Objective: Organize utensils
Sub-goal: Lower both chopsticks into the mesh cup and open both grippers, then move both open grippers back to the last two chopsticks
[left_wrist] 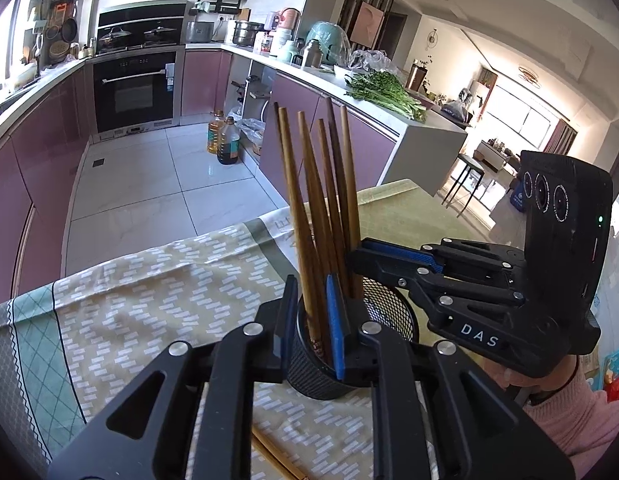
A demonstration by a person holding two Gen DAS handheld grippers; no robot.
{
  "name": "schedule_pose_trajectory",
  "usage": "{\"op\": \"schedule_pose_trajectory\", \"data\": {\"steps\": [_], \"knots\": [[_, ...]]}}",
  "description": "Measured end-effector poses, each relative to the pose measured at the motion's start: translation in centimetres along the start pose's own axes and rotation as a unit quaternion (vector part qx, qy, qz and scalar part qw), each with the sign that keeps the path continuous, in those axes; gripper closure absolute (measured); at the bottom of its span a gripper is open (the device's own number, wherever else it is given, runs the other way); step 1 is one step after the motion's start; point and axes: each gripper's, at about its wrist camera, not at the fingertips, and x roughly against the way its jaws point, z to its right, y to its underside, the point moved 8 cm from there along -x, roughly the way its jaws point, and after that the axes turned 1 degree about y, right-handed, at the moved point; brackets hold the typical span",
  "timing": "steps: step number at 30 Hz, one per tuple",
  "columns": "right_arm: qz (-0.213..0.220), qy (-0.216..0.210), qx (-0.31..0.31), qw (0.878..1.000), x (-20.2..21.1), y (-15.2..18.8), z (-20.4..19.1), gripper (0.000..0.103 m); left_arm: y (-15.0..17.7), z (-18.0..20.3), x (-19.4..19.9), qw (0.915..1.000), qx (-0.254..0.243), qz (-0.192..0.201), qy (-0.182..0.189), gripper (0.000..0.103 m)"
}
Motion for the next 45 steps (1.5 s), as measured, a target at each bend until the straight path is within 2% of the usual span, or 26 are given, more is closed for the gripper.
{"op": "schedule_pose_trajectory", "data": {"steps": [3,8,16,17,19,23,27,33,39,45], "knots": [[0.002,0.002,-0.001,1.000,0.1,0.0,-0.1,0.096,0.5,-0.4,0.7,0.9999,0.005,0.010,-0.002,0.084],[0.013,-0.009,0.003,1.000,1.5,0.2,-1.0,0.089,1.3,-1.0,2.8,0.9990,0.005,0.039,-0.021,0.075],[0.020,-0.084,0.046,0.995,4.8,1.9,-5.8,0.076,4.0,-2.6,7.4,0.9938,0.000,0.086,-0.071,0.051],[0.013,-0.093,0.053,0.994,4.8,2.5,-6.6,0.075,4.4,-2.9,7.8,0.9933,0.002,0.088,-0.075,0.049],[0.000,-0.105,0.061,0.993,4.6,3.5,-7.4,0.071,5.5,-3.5,8.5,0.9918,0.008,0.091,-0.090,0.037],[-0.041,-0.116,0.055,0.991,2.7,6.0,-8.3,0.070,7.9,-4.4,9.3,0.9887,0.013,0.087,-0.121,0.027],[-0.079,-0.107,0.050,0.990,0.6,8.6,-8.6,0.070,10.1,-5.2,9.5,0.9859,0.016,0.082,-0.145,0.013],[-0.120,-0.094,0.051,0.987,-1.6,11.2,-9.6,0.070,12.7,-5.9,8.6,0.9853,0.029,0.053,-0.159,0.009],[-0.129,-0.089,0.059,0.986,-1.9,12.1,-10.0,0.070,14.8,-6.9,7.4,0.9856,0.061,0.023,-0.156,0.009],[-0.134,-0.090,0.060,0.985,-1.9,12.5,-10.3,0.070,15.8,-7.1,6.7,0.9846,0.069,0.007,-0.160,0.012]]}}
